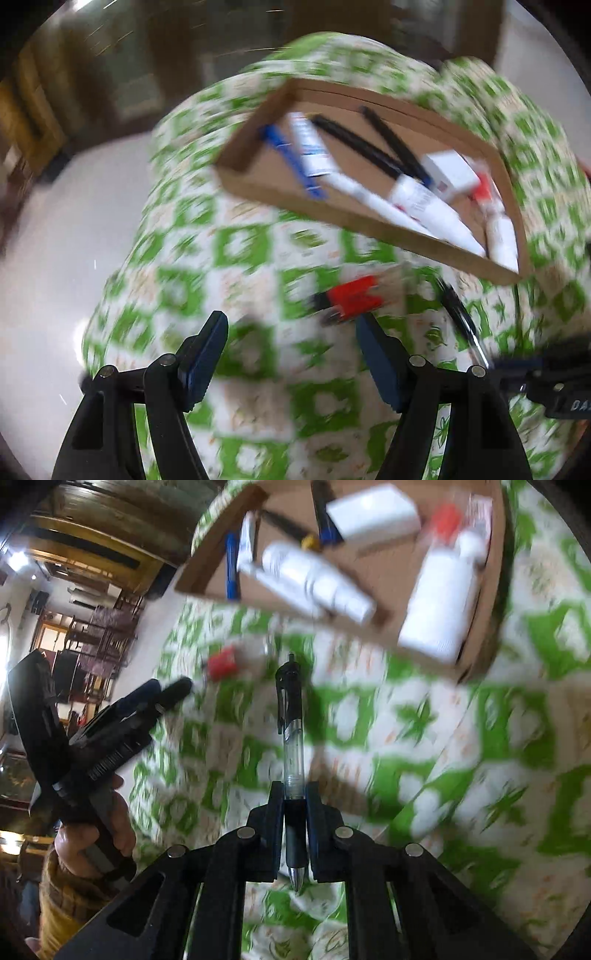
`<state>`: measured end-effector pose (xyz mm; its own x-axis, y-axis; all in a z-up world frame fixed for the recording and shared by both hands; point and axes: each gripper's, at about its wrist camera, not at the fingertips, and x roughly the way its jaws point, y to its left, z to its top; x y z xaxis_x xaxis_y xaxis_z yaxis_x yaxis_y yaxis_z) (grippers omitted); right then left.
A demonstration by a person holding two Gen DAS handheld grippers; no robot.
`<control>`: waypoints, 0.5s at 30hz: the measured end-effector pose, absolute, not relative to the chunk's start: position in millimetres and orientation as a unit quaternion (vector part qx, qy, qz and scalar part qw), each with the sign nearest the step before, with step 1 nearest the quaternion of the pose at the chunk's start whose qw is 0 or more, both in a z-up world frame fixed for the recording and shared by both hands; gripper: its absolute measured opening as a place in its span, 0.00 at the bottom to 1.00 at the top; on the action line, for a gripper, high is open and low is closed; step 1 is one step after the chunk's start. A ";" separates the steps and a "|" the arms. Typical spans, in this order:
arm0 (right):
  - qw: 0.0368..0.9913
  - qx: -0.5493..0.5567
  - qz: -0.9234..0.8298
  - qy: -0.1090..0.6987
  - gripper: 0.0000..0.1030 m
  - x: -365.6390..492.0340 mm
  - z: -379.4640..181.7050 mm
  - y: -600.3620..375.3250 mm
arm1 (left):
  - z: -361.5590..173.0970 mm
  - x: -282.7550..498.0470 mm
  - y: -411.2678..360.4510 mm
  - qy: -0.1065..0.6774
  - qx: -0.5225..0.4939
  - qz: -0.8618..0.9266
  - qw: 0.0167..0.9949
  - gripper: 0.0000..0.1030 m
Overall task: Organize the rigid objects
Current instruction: 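Grasp the clear black pen with the right gripper while the left gripper grasps the red lighter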
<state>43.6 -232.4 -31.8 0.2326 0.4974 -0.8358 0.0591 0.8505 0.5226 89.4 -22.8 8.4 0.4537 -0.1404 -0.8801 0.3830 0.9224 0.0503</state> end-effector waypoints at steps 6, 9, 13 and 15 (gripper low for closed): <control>0.730 0.237 0.144 0.625 0.11 54.9 -49.8 -222.3 | -10.1 98.1 -79.1 0.492 0.252 -0.214 0.805 0.73; 0.729 0.235 0.143 0.627 0.11 57.1 -52.2 -221.3 | -23.4 101.7 -93.2 0.495 0.301 -0.215 0.786 0.74; 0.727 0.234 0.143 0.629 0.11 63.1 -56.2 -216.4 | -19.9 108.7 -84.5 0.518 0.256 -0.225 0.785 0.55; 0.727 0.234 0.143 0.629 0.11 66.9 -56.8 -217.6 | -15.7 108.3 -73.1 0.531 0.220 -0.225 0.787 0.34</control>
